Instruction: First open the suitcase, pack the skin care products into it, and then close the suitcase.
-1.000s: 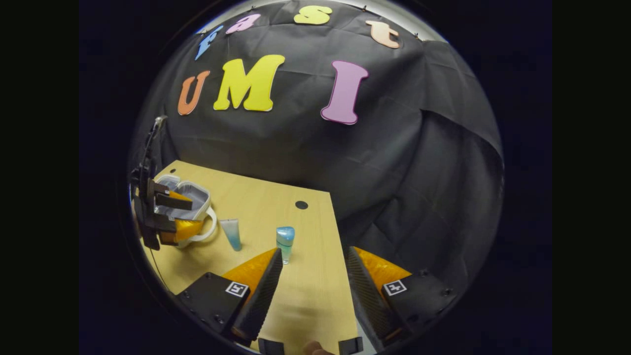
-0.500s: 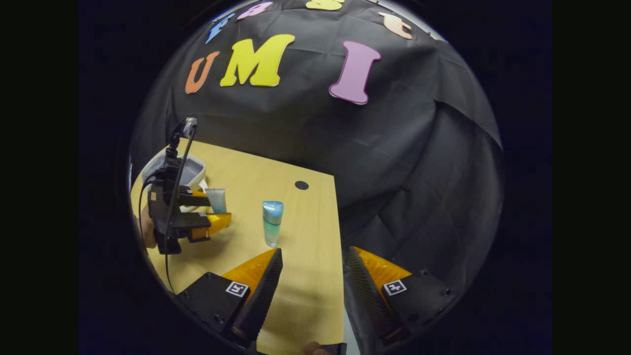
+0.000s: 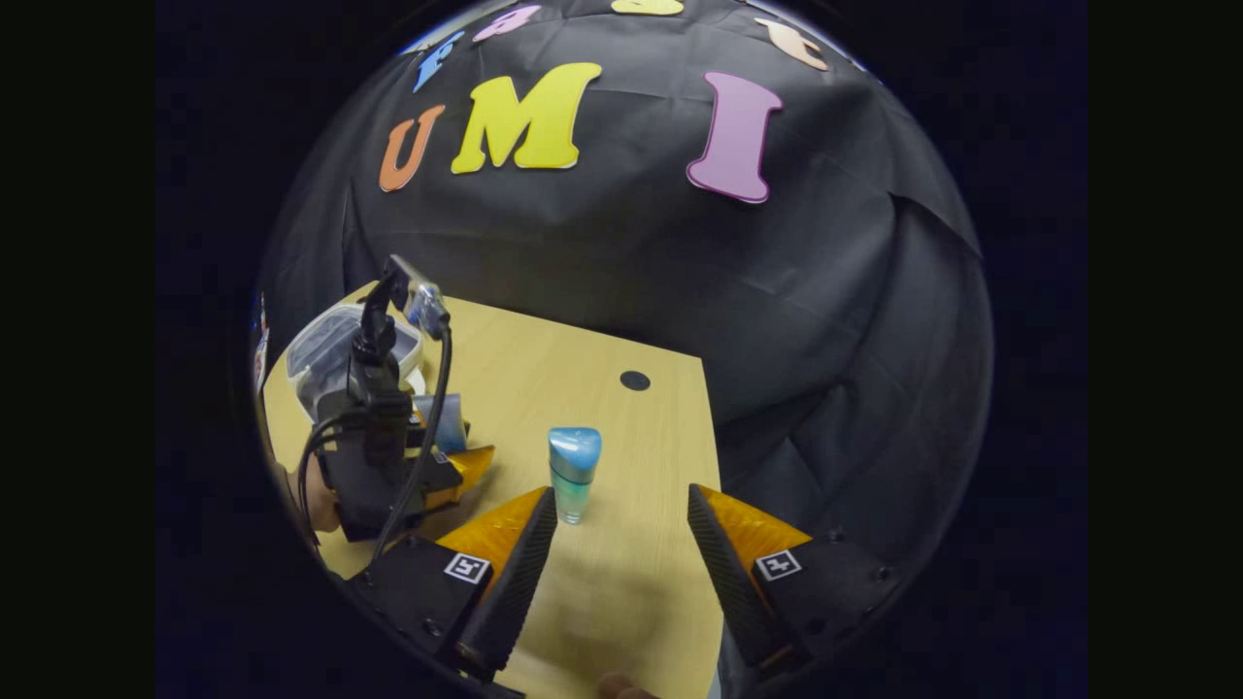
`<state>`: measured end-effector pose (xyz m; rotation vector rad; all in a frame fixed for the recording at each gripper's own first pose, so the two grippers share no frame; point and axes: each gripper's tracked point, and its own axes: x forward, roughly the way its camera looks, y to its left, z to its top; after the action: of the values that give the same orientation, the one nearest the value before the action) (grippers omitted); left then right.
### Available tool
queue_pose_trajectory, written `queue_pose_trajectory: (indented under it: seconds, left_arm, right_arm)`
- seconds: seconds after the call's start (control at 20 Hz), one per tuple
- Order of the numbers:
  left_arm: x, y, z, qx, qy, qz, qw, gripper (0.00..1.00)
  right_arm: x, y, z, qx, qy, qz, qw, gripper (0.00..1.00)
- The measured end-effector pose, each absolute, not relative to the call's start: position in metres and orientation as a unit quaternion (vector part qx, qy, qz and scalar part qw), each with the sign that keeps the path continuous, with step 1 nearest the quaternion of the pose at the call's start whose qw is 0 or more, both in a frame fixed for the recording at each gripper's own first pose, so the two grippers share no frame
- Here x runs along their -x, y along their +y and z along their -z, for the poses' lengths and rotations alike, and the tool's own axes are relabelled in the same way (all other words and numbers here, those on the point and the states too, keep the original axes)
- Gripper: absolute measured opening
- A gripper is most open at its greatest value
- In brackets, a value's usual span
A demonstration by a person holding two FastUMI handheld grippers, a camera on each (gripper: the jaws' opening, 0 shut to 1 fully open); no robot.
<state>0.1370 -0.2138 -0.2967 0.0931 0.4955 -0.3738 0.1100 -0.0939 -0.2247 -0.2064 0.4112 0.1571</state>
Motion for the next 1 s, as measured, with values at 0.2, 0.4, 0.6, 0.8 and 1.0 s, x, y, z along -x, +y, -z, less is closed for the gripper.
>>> queue_pose_trajectory:
  seconds: [0.2, 0.4, 0.6, 0.8, 1.0]
  left_arm:
    - [-0.125, -0.211, 0.292, 0.004, 0.266, 0.185, 0.946, 0.5]
    - [-0.108, -0.198, 0.274, 0.006, 0.265, 0.171, 0.949, 0.47]
    - [-0.08, -0.191, 0.231, -0.01, 0.242, 0.177, 0.954, 0.39]
    - [-0.053, -0.147, 0.17, -0.033, 0.182, 0.087, 0.979, 0.38]
    - [-0.029, -0.083, 0.137, -0.044, 0.179, -0.005, 0.983, 0.38]
  right_arm:
    - [-0.122, -0.08, 0.226, 0.108, 0.196, -0.081, 0.971, 0.8]
    - [-0.14, -0.067, 0.239, 0.097, 0.202, -0.077, 0.972, 0.8]
    - [-0.164, -0.051, 0.265, 0.083, 0.22, -0.075, 0.969, 0.8]
    - [-0.18, -0.043, 0.29, 0.076, 0.237, -0.062, 0.967, 0.8]
    - [-0.185, -0.042, 0.312, 0.058, 0.26, -0.043, 0.963, 0.75]
